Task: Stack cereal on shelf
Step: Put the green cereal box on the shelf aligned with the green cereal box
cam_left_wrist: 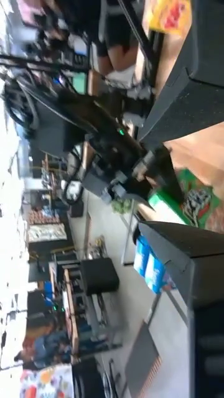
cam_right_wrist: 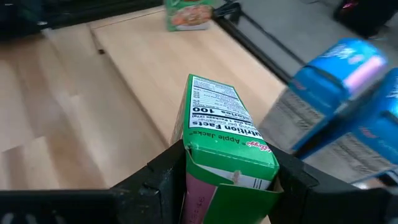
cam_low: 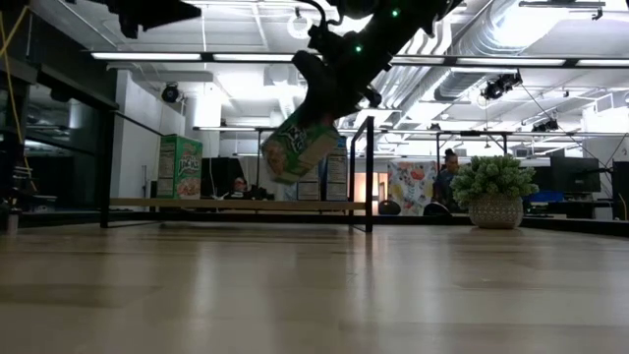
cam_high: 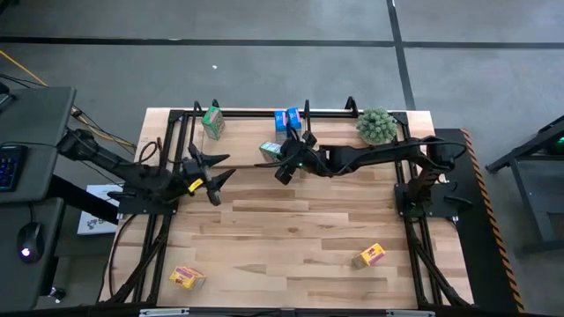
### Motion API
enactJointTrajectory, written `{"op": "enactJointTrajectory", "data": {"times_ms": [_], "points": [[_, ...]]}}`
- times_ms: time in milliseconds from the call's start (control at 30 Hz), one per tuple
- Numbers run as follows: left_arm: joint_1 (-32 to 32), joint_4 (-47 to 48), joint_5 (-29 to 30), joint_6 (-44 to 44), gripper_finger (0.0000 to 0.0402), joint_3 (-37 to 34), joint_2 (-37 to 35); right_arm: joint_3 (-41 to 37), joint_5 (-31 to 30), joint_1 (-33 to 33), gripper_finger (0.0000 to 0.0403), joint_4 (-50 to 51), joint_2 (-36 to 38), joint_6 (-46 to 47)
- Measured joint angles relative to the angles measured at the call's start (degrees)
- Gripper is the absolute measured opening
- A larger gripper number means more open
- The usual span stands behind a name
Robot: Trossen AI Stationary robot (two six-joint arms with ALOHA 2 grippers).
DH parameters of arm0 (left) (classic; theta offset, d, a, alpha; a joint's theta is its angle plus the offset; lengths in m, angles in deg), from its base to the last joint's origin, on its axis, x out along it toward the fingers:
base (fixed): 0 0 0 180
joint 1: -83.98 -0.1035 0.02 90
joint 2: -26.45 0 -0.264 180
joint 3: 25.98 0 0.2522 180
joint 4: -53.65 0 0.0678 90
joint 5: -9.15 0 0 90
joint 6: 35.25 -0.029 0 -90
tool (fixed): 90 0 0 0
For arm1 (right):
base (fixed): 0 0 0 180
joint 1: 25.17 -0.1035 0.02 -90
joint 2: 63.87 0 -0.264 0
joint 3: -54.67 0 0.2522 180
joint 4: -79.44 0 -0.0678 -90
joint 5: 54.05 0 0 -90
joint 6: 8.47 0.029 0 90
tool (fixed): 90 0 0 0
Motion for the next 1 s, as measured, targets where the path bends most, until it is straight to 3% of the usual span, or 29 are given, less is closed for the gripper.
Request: {"op": "enactJointTrajectory", "data": {"times_ms": [167, 267, 500, 633, 833, 1000], "points": [[-2.79, -0.10, -4.03, 1.51, 0.0207, 0.02, 2.23, 0.00, 10.16, -0.63, 0.0165, 0.78, 0.00, -0.98], [-3.73, -0.18, -9.47, 1.60, 0.0207, 0.02, 2.35, 1.53, 15.87, -2.91, 0.0165, 7.94, 0.35, -0.30], [-5.44, 2.79, -15.13, 5.06, 0.0207, 2.11, 2.71, 15.87, 12.18, -11.42, 0.0165, 37.09, -1.34, 3.91], [-6.51, 6.71, -21.02, 9.01, 0.0207, 4.43, 4.90, 21.55, 10.56, -13.80, 0.0165, 47.04, -3.50, 7.05], [-7.78, 8.04, -35.25, 11.40, 0.0207, 6.75, 11.17, 21.70, 14.94, -12.92, 0.0165, 47.78, -7.24, 5.67], [-8.99, 10.45, -38.27, 10.00, 0.0207, 8.66, 16.53, 21.64, 15.81, -12.68, 0.0165, 44.77, -8.65, -0.19]]}}
